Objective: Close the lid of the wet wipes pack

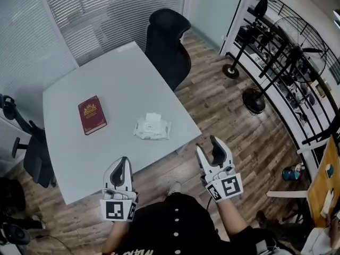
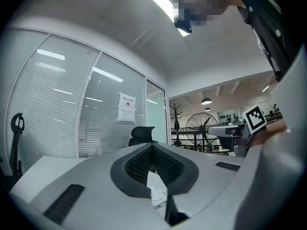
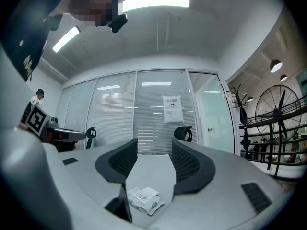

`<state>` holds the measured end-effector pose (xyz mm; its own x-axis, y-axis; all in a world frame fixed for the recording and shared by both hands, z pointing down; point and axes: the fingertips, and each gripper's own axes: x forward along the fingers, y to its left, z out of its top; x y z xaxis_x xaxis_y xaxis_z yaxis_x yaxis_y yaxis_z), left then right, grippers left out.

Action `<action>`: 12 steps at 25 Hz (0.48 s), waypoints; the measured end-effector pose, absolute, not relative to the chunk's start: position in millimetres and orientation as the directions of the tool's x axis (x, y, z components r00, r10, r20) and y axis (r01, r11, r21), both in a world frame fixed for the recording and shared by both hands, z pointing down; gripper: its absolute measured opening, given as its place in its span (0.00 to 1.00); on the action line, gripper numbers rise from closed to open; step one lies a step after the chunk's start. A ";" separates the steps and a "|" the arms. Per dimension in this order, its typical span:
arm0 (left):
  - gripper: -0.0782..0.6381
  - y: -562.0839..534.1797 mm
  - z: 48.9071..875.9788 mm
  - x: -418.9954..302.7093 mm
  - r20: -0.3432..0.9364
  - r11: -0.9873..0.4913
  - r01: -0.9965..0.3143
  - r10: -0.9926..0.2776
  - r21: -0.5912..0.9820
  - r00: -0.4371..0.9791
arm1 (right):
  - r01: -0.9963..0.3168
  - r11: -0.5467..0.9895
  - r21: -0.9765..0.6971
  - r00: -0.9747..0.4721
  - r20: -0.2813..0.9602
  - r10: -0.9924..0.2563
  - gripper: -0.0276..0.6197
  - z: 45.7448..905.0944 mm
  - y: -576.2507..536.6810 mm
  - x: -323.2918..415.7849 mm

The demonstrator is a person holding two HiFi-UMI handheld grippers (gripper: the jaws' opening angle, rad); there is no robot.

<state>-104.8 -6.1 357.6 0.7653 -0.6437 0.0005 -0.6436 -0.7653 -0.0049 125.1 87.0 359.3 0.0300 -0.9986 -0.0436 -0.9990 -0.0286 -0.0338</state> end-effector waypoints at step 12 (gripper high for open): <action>0.12 -19.4 352.1 -64.0 -0.036 -0.732 -0.682 -0.681 -0.008 0.731 | -1.000 0.023 -0.001 -0.023 -0.068 -0.997 0.39 350.1 65.2 168.5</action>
<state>-64.0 -19.4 352.1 0.7313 -0.6810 -0.0363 -0.6817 -0.7316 -0.0079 168.5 65.2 350.1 -0.0231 -0.9974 -0.0679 -0.9997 0.0232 -0.0010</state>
